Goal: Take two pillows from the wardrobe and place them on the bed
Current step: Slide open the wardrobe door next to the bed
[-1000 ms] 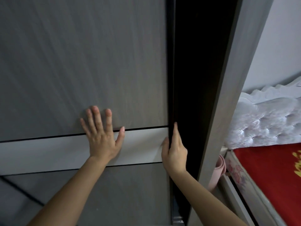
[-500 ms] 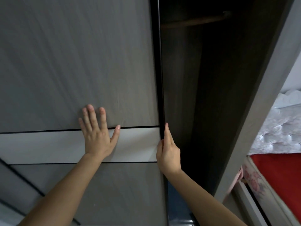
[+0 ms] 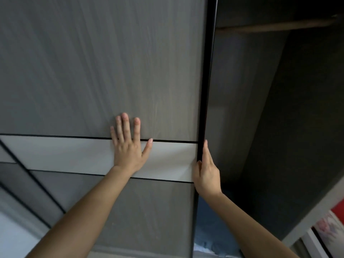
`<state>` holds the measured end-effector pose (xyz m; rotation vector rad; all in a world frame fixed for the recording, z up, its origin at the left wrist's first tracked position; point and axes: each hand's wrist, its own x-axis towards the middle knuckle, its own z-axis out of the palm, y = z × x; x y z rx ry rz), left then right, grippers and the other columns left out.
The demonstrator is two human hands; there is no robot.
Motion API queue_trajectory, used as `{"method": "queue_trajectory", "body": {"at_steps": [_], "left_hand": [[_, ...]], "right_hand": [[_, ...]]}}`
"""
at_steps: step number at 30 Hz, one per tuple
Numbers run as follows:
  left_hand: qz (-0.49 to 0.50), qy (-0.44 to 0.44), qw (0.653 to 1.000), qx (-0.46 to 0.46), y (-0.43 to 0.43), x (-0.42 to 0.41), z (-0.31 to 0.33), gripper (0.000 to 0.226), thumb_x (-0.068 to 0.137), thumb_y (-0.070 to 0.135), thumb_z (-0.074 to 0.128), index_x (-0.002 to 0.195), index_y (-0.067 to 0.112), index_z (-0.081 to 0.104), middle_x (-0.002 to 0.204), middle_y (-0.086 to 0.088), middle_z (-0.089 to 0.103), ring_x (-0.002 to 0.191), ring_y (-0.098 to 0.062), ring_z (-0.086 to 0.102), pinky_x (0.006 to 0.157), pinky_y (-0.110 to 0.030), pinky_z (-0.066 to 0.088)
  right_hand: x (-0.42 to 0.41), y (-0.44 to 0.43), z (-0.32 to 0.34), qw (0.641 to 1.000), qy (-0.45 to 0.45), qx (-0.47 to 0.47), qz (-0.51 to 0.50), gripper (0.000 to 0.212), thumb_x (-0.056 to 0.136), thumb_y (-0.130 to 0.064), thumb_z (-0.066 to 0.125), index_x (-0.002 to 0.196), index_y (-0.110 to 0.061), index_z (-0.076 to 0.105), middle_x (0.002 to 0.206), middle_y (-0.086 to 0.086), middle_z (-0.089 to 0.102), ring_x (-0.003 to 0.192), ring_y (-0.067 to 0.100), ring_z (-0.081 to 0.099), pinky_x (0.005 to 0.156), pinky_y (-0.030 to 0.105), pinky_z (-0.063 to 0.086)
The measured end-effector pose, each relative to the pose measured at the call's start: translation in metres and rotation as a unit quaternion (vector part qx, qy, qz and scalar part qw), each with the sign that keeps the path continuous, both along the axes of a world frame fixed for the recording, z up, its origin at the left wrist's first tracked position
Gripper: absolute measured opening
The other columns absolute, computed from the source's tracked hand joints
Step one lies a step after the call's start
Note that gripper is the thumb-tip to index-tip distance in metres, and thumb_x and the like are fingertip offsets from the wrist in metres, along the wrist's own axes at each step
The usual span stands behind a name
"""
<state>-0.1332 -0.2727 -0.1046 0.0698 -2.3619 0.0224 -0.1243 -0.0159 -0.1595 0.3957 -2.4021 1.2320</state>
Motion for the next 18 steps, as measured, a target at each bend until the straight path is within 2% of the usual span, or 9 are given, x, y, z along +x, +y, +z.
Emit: {"method": "queue_trajectory", "body": {"at_steps": [4, 7, 9, 10, 12, 14, 15, 18], "left_hand": [[0.007, -0.028, 0.998, 0.056, -0.031, 0.02, 0.009, 0.079, 0.094, 0.044, 0.045, 0.156, 0.012, 0.008, 0.163, -0.022, -0.002, 0.15, -0.04, -0.003, 0.117, -0.058, 0.022], [0.004, -0.042, 0.989, 0.145, -0.046, 0.032, 0.016, 0.071, 0.099, 0.029, 0.046, 0.156, 0.013, 0.009, 0.164, -0.014, -0.009, 0.151, -0.033, -0.008, 0.118, -0.049, 0.02], [-0.002, -0.053, 0.973, 0.225, -0.053, 0.037, 0.019, 0.063, 0.102, 0.025, 0.039, 0.157, 0.017, 0.008, 0.164, -0.008, -0.013, 0.151, -0.026, -0.01, 0.119, -0.045, 0.017], [-0.003, -0.058, 0.965, 0.257, -0.057, 0.039, 0.019, 0.061, 0.103, 0.024, 0.035, 0.157, 0.02, 0.009, 0.164, -0.006, -0.014, 0.152, -0.024, -0.008, 0.119, -0.044, 0.018], [-0.003, -0.081, 0.955, 0.284, -0.062, 0.043, 0.018, 0.058, 0.103, 0.024, 0.032, 0.157, 0.023, 0.01, 0.164, -0.005, -0.014, 0.152, -0.023, -0.001, 0.116, -0.041, 0.021], [-0.013, -0.108, 0.949, 0.297, -0.067, 0.047, 0.016, 0.057, 0.103, 0.021, 0.032, 0.156, 0.024, 0.011, 0.165, -0.006, -0.012, 0.151, -0.024, 0.005, 0.112, -0.036, 0.025], [-0.018, -0.12, 0.944, 0.306, -0.07, 0.048, 0.015, 0.057, 0.103, 0.02, 0.032, 0.156, 0.023, 0.012, 0.165, -0.007, -0.012, 0.151, -0.024, 0.007, 0.109, -0.034, 0.026], [-0.011, -0.161, 0.935, 0.316, -0.081, 0.05, 0.01, 0.057, 0.103, 0.019, 0.031, 0.156, 0.023, 0.012, 0.164, -0.006, -0.016, 0.15, -0.021, 0.016, 0.103, -0.031, 0.03]], "right_hand": [[0.002, -0.031, 0.004, 0.997, -0.003, 0.027, 0.069, 0.083, 0.091, -0.001, 0.045, 0.158, -0.025, 0.003, 0.165, -0.008, 0.017, 0.112, 0.031, 0.062, 0.079, 0.024, 0.044], [0.002, -0.05, 0.011, 0.99, -0.015, 0.031, 0.135, 0.086, 0.086, 0.0, 0.042, 0.158, -0.025, 0.002, 0.165, -0.007, 0.013, 0.142, 0.025, 0.039, 0.104, 0.033, 0.045], [0.0, -0.063, 0.014, 0.984, -0.027, 0.028, 0.174, 0.088, 0.083, 0.001, 0.04, 0.158, -0.024, 0.004, 0.164, -0.01, 0.015, 0.146, 0.019, 0.031, 0.113, 0.035, 0.038], [-0.002, -0.071, 0.016, 0.981, -0.041, 0.033, 0.188, 0.089, 0.082, 0.002, 0.04, 0.158, -0.026, 0.004, 0.163, -0.011, 0.018, 0.143, 0.019, 0.036, 0.112, 0.032, 0.039], [-0.005, -0.087, 0.02, 0.972, -0.089, 0.043, 0.212, 0.092, 0.081, 0.001, 0.038, 0.157, -0.036, 0.002, 0.156, -0.012, 0.035, 0.124, 0.017, 0.053, 0.099, 0.027, 0.044], [-0.008, -0.102, 0.022, 0.961, -0.131, 0.034, 0.242, 0.093, 0.078, -0.006, 0.035, 0.152, -0.05, -0.003, 0.135, -0.017, 0.052, 0.1, 0.006, 0.059, 0.084, 0.022, 0.045], [-0.01, -0.11, 0.022, 0.955, -0.148, 0.027, 0.257, 0.093, 0.077, -0.009, 0.033, 0.15, -0.054, -0.003, 0.135, -0.016, 0.052, 0.099, 0.006, 0.059, 0.08, 0.017, 0.044], [-0.013, -0.13, 0.019, 0.938, -0.184, 0.032, 0.293, 0.09, 0.079, -0.011, 0.034, 0.147, -0.06, 0.0, 0.138, -0.008, 0.048, 0.113, 0.015, 0.059, 0.078, 0.01, 0.042]]}}
